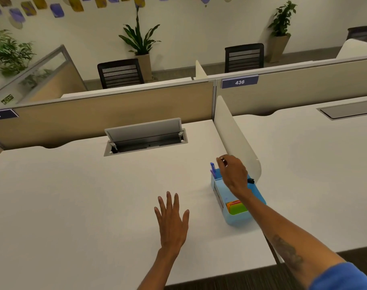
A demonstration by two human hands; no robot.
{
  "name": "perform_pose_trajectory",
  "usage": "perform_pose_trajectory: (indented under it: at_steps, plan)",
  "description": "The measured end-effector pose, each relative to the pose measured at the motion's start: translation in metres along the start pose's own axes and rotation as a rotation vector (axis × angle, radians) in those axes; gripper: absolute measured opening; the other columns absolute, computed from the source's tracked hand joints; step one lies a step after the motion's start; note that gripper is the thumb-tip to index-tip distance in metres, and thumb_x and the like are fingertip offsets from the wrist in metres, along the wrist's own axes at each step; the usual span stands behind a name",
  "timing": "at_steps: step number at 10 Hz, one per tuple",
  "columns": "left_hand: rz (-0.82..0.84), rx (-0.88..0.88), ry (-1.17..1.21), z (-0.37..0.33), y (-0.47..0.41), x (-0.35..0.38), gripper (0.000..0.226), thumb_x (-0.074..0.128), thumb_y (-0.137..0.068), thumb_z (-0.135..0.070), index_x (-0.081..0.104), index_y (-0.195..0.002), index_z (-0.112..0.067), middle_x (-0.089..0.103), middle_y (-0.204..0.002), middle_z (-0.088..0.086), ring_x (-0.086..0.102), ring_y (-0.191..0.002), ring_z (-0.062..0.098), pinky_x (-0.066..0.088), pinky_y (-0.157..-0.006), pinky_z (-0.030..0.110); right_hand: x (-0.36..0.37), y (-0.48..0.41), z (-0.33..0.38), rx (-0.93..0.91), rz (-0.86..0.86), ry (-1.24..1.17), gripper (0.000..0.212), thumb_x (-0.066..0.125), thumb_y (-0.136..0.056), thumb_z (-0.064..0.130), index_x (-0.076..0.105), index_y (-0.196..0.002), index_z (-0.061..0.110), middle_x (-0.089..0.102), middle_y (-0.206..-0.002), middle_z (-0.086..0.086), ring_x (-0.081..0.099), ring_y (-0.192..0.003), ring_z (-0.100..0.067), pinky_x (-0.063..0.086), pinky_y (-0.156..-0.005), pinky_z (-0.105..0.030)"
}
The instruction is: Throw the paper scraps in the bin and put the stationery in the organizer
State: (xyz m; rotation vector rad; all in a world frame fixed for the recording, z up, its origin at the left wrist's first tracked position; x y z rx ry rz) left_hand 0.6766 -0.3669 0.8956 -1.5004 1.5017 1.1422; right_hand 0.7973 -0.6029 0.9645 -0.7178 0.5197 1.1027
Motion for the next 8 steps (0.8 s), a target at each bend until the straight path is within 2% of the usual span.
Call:
perform_pose_trajectory:
  at_steps: [1, 2, 3, 4, 5, 6, 7, 8]
  plan:
    - [-0.001, 0.013, 0.042, -0.001, 0.002, -0.001, 0.075, 0.01, -0.094, -0.065, -0.003, -0.157, -0.025, -0.019, -0.164, 0.004, -0.023, -0.15, 0.026, -0.016, -0.121, 0.045, -0.005, -0.008, -0.027, 0.22, 0.018, -0.112, 0.035, 0.049, -0.101, 0.036, 0.07, -0.1, 0.008, 0.072, -0.09, -0.007, 0.058, -0.075, -0.017, 0.039, -0.068, -0.027]
    - [0.004, 0.013, 0.067, 0.002, 0.003, -0.001, 0.07, 0.028, -0.101, -0.053, -0.002, -0.157, -0.024, -0.018, -0.165, 0.003, -0.024, -0.15, 0.025, -0.016, -0.121, 0.045, 0.002, -0.007, -0.041, 0.306, 0.073, -0.135, 0.036, 0.048, -0.101, 0.035, 0.069, -0.1, 0.005, 0.074, -0.093, -0.011, 0.059, -0.075, -0.018, 0.039, -0.067, -0.026]
    - [-0.009, 0.017, 0.074, 0.008, 0.006, -0.006, 0.069, 0.03, -0.102, -0.051, -0.002, -0.157, -0.024, -0.018, -0.165, 0.003, -0.024, -0.15, 0.026, -0.016, -0.121, 0.045, 0.005, -0.001, -0.046, 0.331, 0.1, -0.173, 0.034, 0.048, -0.101, 0.033, 0.066, -0.103, 0.005, 0.074, -0.094, -0.013, 0.059, -0.074, -0.015, 0.036, -0.056, -0.02]
    - [-0.007, 0.011, 0.054, 0.014, 0.006, -0.01, 0.069, 0.029, -0.102, -0.051, -0.002, -0.157, -0.024, -0.017, -0.165, 0.003, -0.023, -0.15, 0.026, -0.015, -0.121, 0.044, 0.002, 0.005, -0.043, 0.335, 0.091, -0.191, 0.033, 0.049, -0.101, 0.034, 0.062, -0.114, 0.006, 0.073, -0.099, -0.013, 0.061, -0.08, -0.017, 0.038, -0.059, -0.016]
    - [0.007, 0.003, 0.065, 0.023, 0.007, -0.017, 0.068, 0.029, -0.103, -0.05, -0.001, -0.158, -0.024, -0.016, -0.165, 0.003, -0.023, -0.151, 0.026, -0.015, -0.122, 0.045, -0.004, 0.012, -0.041, 0.34, 0.039, -0.188, 0.034, 0.05, -0.102, 0.033, 0.055, -0.125, 0.008, 0.072, -0.108, -0.016, 0.066, -0.092, -0.026, 0.046, -0.075, -0.027]
    - [-0.003, 0.027, 0.083, 0.027, 0.012, -0.024, 0.067, 0.029, -0.103, -0.05, -0.001, -0.158, -0.024, -0.016, -0.165, 0.003, -0.023, -0.15, 0.026, -0.015, -0.122, 0.044, -0.015, 0.023, -0.036, 0.341, -0.01, -0.184, 0.037, 0.051, -0.101, 0.031, 0.051, -0.131, 0.009, 0.07, -0.113, -0.018, 0.066, -0.099, -0.03, 0.05, -0.084, -0.036]
    - [-0.038, 0.057, 0.08, 0.037, 0.016, -0.036, 0.067, 0.029, -0.103, -0.05, 0.0, -0.158, -0.024, -0.015, -0.166, 0.003, -0.023, -0.151, 0.026, -0.014, -0.122, 0.044, -0.026, 0.038, -0.029, 0.358, -0.075, -0.177, 0.041, 0.051, -0.101, 0.029, 0.046, -0.138, 0.012, 0.069, -0.11, -0.019, 0.063, -0.091, -0.028, 0.051, -0.084, -0.041]
    - [-0.043, 0.093, 0.051, 0.048, 0.019, -0.043, 0.067, 0.028, -0.103, -0.05, 0.0, -0.158, -0.025, -0.015, -0.166, 0.003, -0.023, -0.151, 0.026, -0.014, -0.123, 0.044, -0.028, 0.05, -0.024, 0.352, -0.097, -0.192, 0.042, 0.049, -0.102, 0.026, 0.042, -0.141, 0.013, 0.067, -0.106, -0.018, 0.062, -0.088, -0.026, 0.049, -0.08, -0.039]
Point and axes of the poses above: each hand's wrist, its own y-axis away from the middle knuckle, its own x-axis out of the palm, z = x × y, the point moved 7 cm from there along -y, towards the middle knuckle
